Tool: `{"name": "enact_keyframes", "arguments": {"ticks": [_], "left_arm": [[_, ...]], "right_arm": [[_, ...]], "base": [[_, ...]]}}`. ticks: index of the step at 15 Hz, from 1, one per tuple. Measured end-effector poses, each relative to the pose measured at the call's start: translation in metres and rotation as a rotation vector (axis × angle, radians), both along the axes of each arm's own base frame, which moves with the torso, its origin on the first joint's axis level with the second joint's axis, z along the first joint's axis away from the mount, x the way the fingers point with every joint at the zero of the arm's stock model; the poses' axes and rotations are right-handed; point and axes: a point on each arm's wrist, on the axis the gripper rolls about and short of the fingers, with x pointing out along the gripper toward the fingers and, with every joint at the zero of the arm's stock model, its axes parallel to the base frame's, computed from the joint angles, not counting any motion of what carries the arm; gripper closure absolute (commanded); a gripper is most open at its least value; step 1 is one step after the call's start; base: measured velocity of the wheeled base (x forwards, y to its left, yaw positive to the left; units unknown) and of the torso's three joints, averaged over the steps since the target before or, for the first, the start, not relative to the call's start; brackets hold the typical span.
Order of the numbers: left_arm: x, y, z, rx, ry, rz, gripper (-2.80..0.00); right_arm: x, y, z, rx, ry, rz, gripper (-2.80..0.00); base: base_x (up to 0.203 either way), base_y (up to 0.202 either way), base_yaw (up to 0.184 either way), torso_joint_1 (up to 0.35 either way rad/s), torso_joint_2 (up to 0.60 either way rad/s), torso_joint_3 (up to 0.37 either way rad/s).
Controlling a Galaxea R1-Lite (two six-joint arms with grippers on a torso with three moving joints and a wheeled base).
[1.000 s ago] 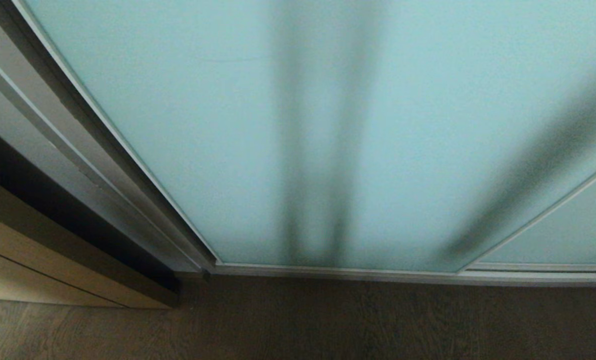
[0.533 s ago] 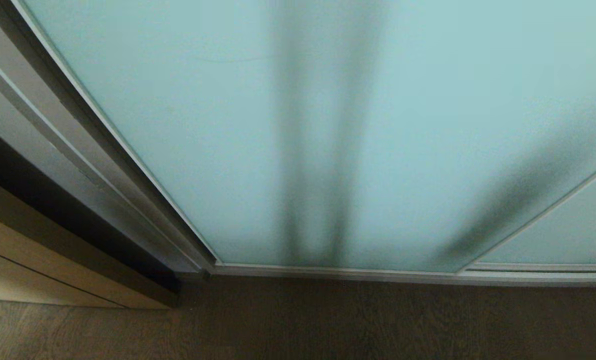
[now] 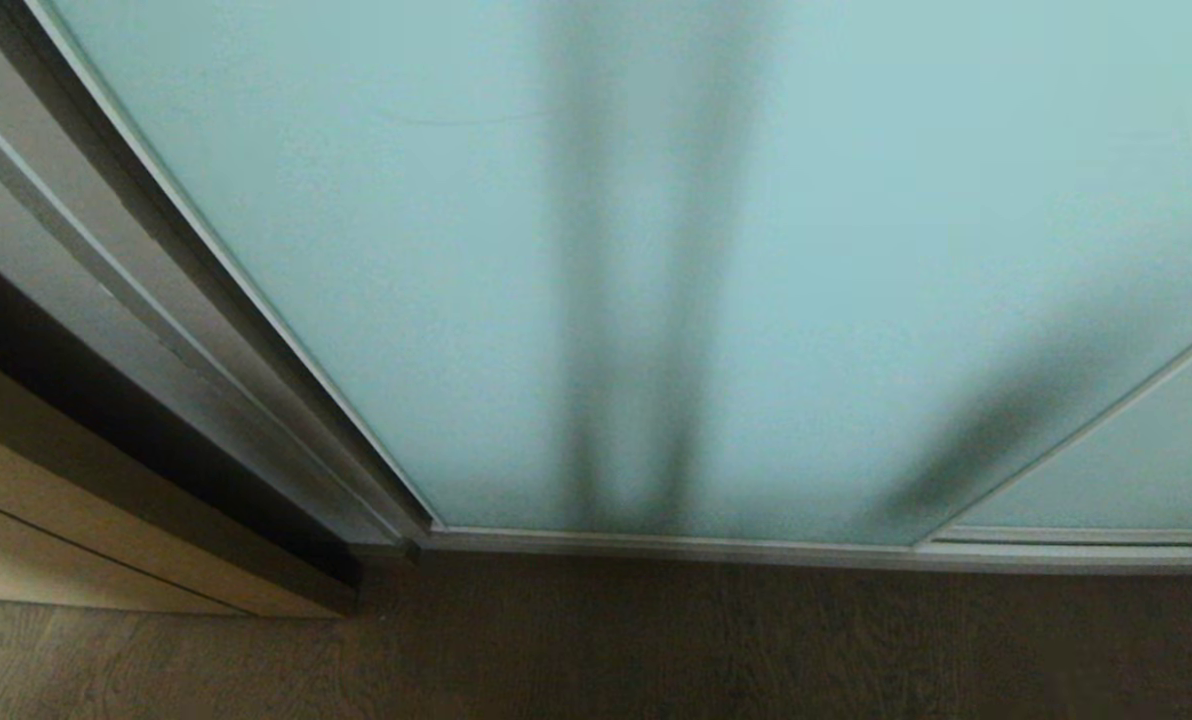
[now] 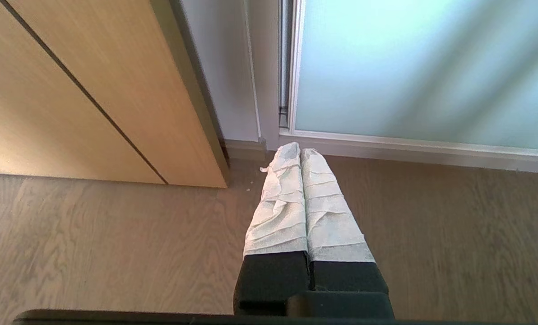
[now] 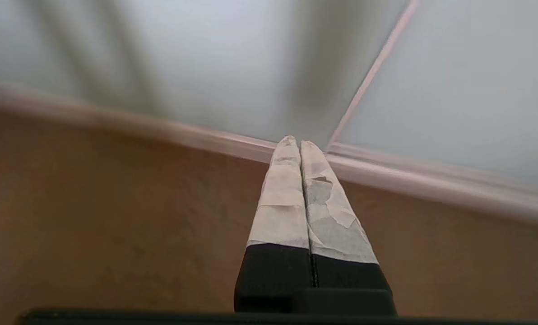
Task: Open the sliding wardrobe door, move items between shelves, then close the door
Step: Open the door
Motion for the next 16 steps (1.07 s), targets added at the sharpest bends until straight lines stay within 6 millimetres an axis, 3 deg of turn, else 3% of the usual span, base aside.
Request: {"name": "enact_keyframes", "arguments": {"ticks": [16], "left_arm": [[0.0, 0.0, 0.0001, 0.0, -0.001, 0.0, 0.0]], "right_arm": [[0.0001, -0.0003, -0.0014, 0.09, 0.013, -0.013, 0.0]], "base": [[0.0, 0.0, 0.0, 0.0, 0.0, 0.0]]}}
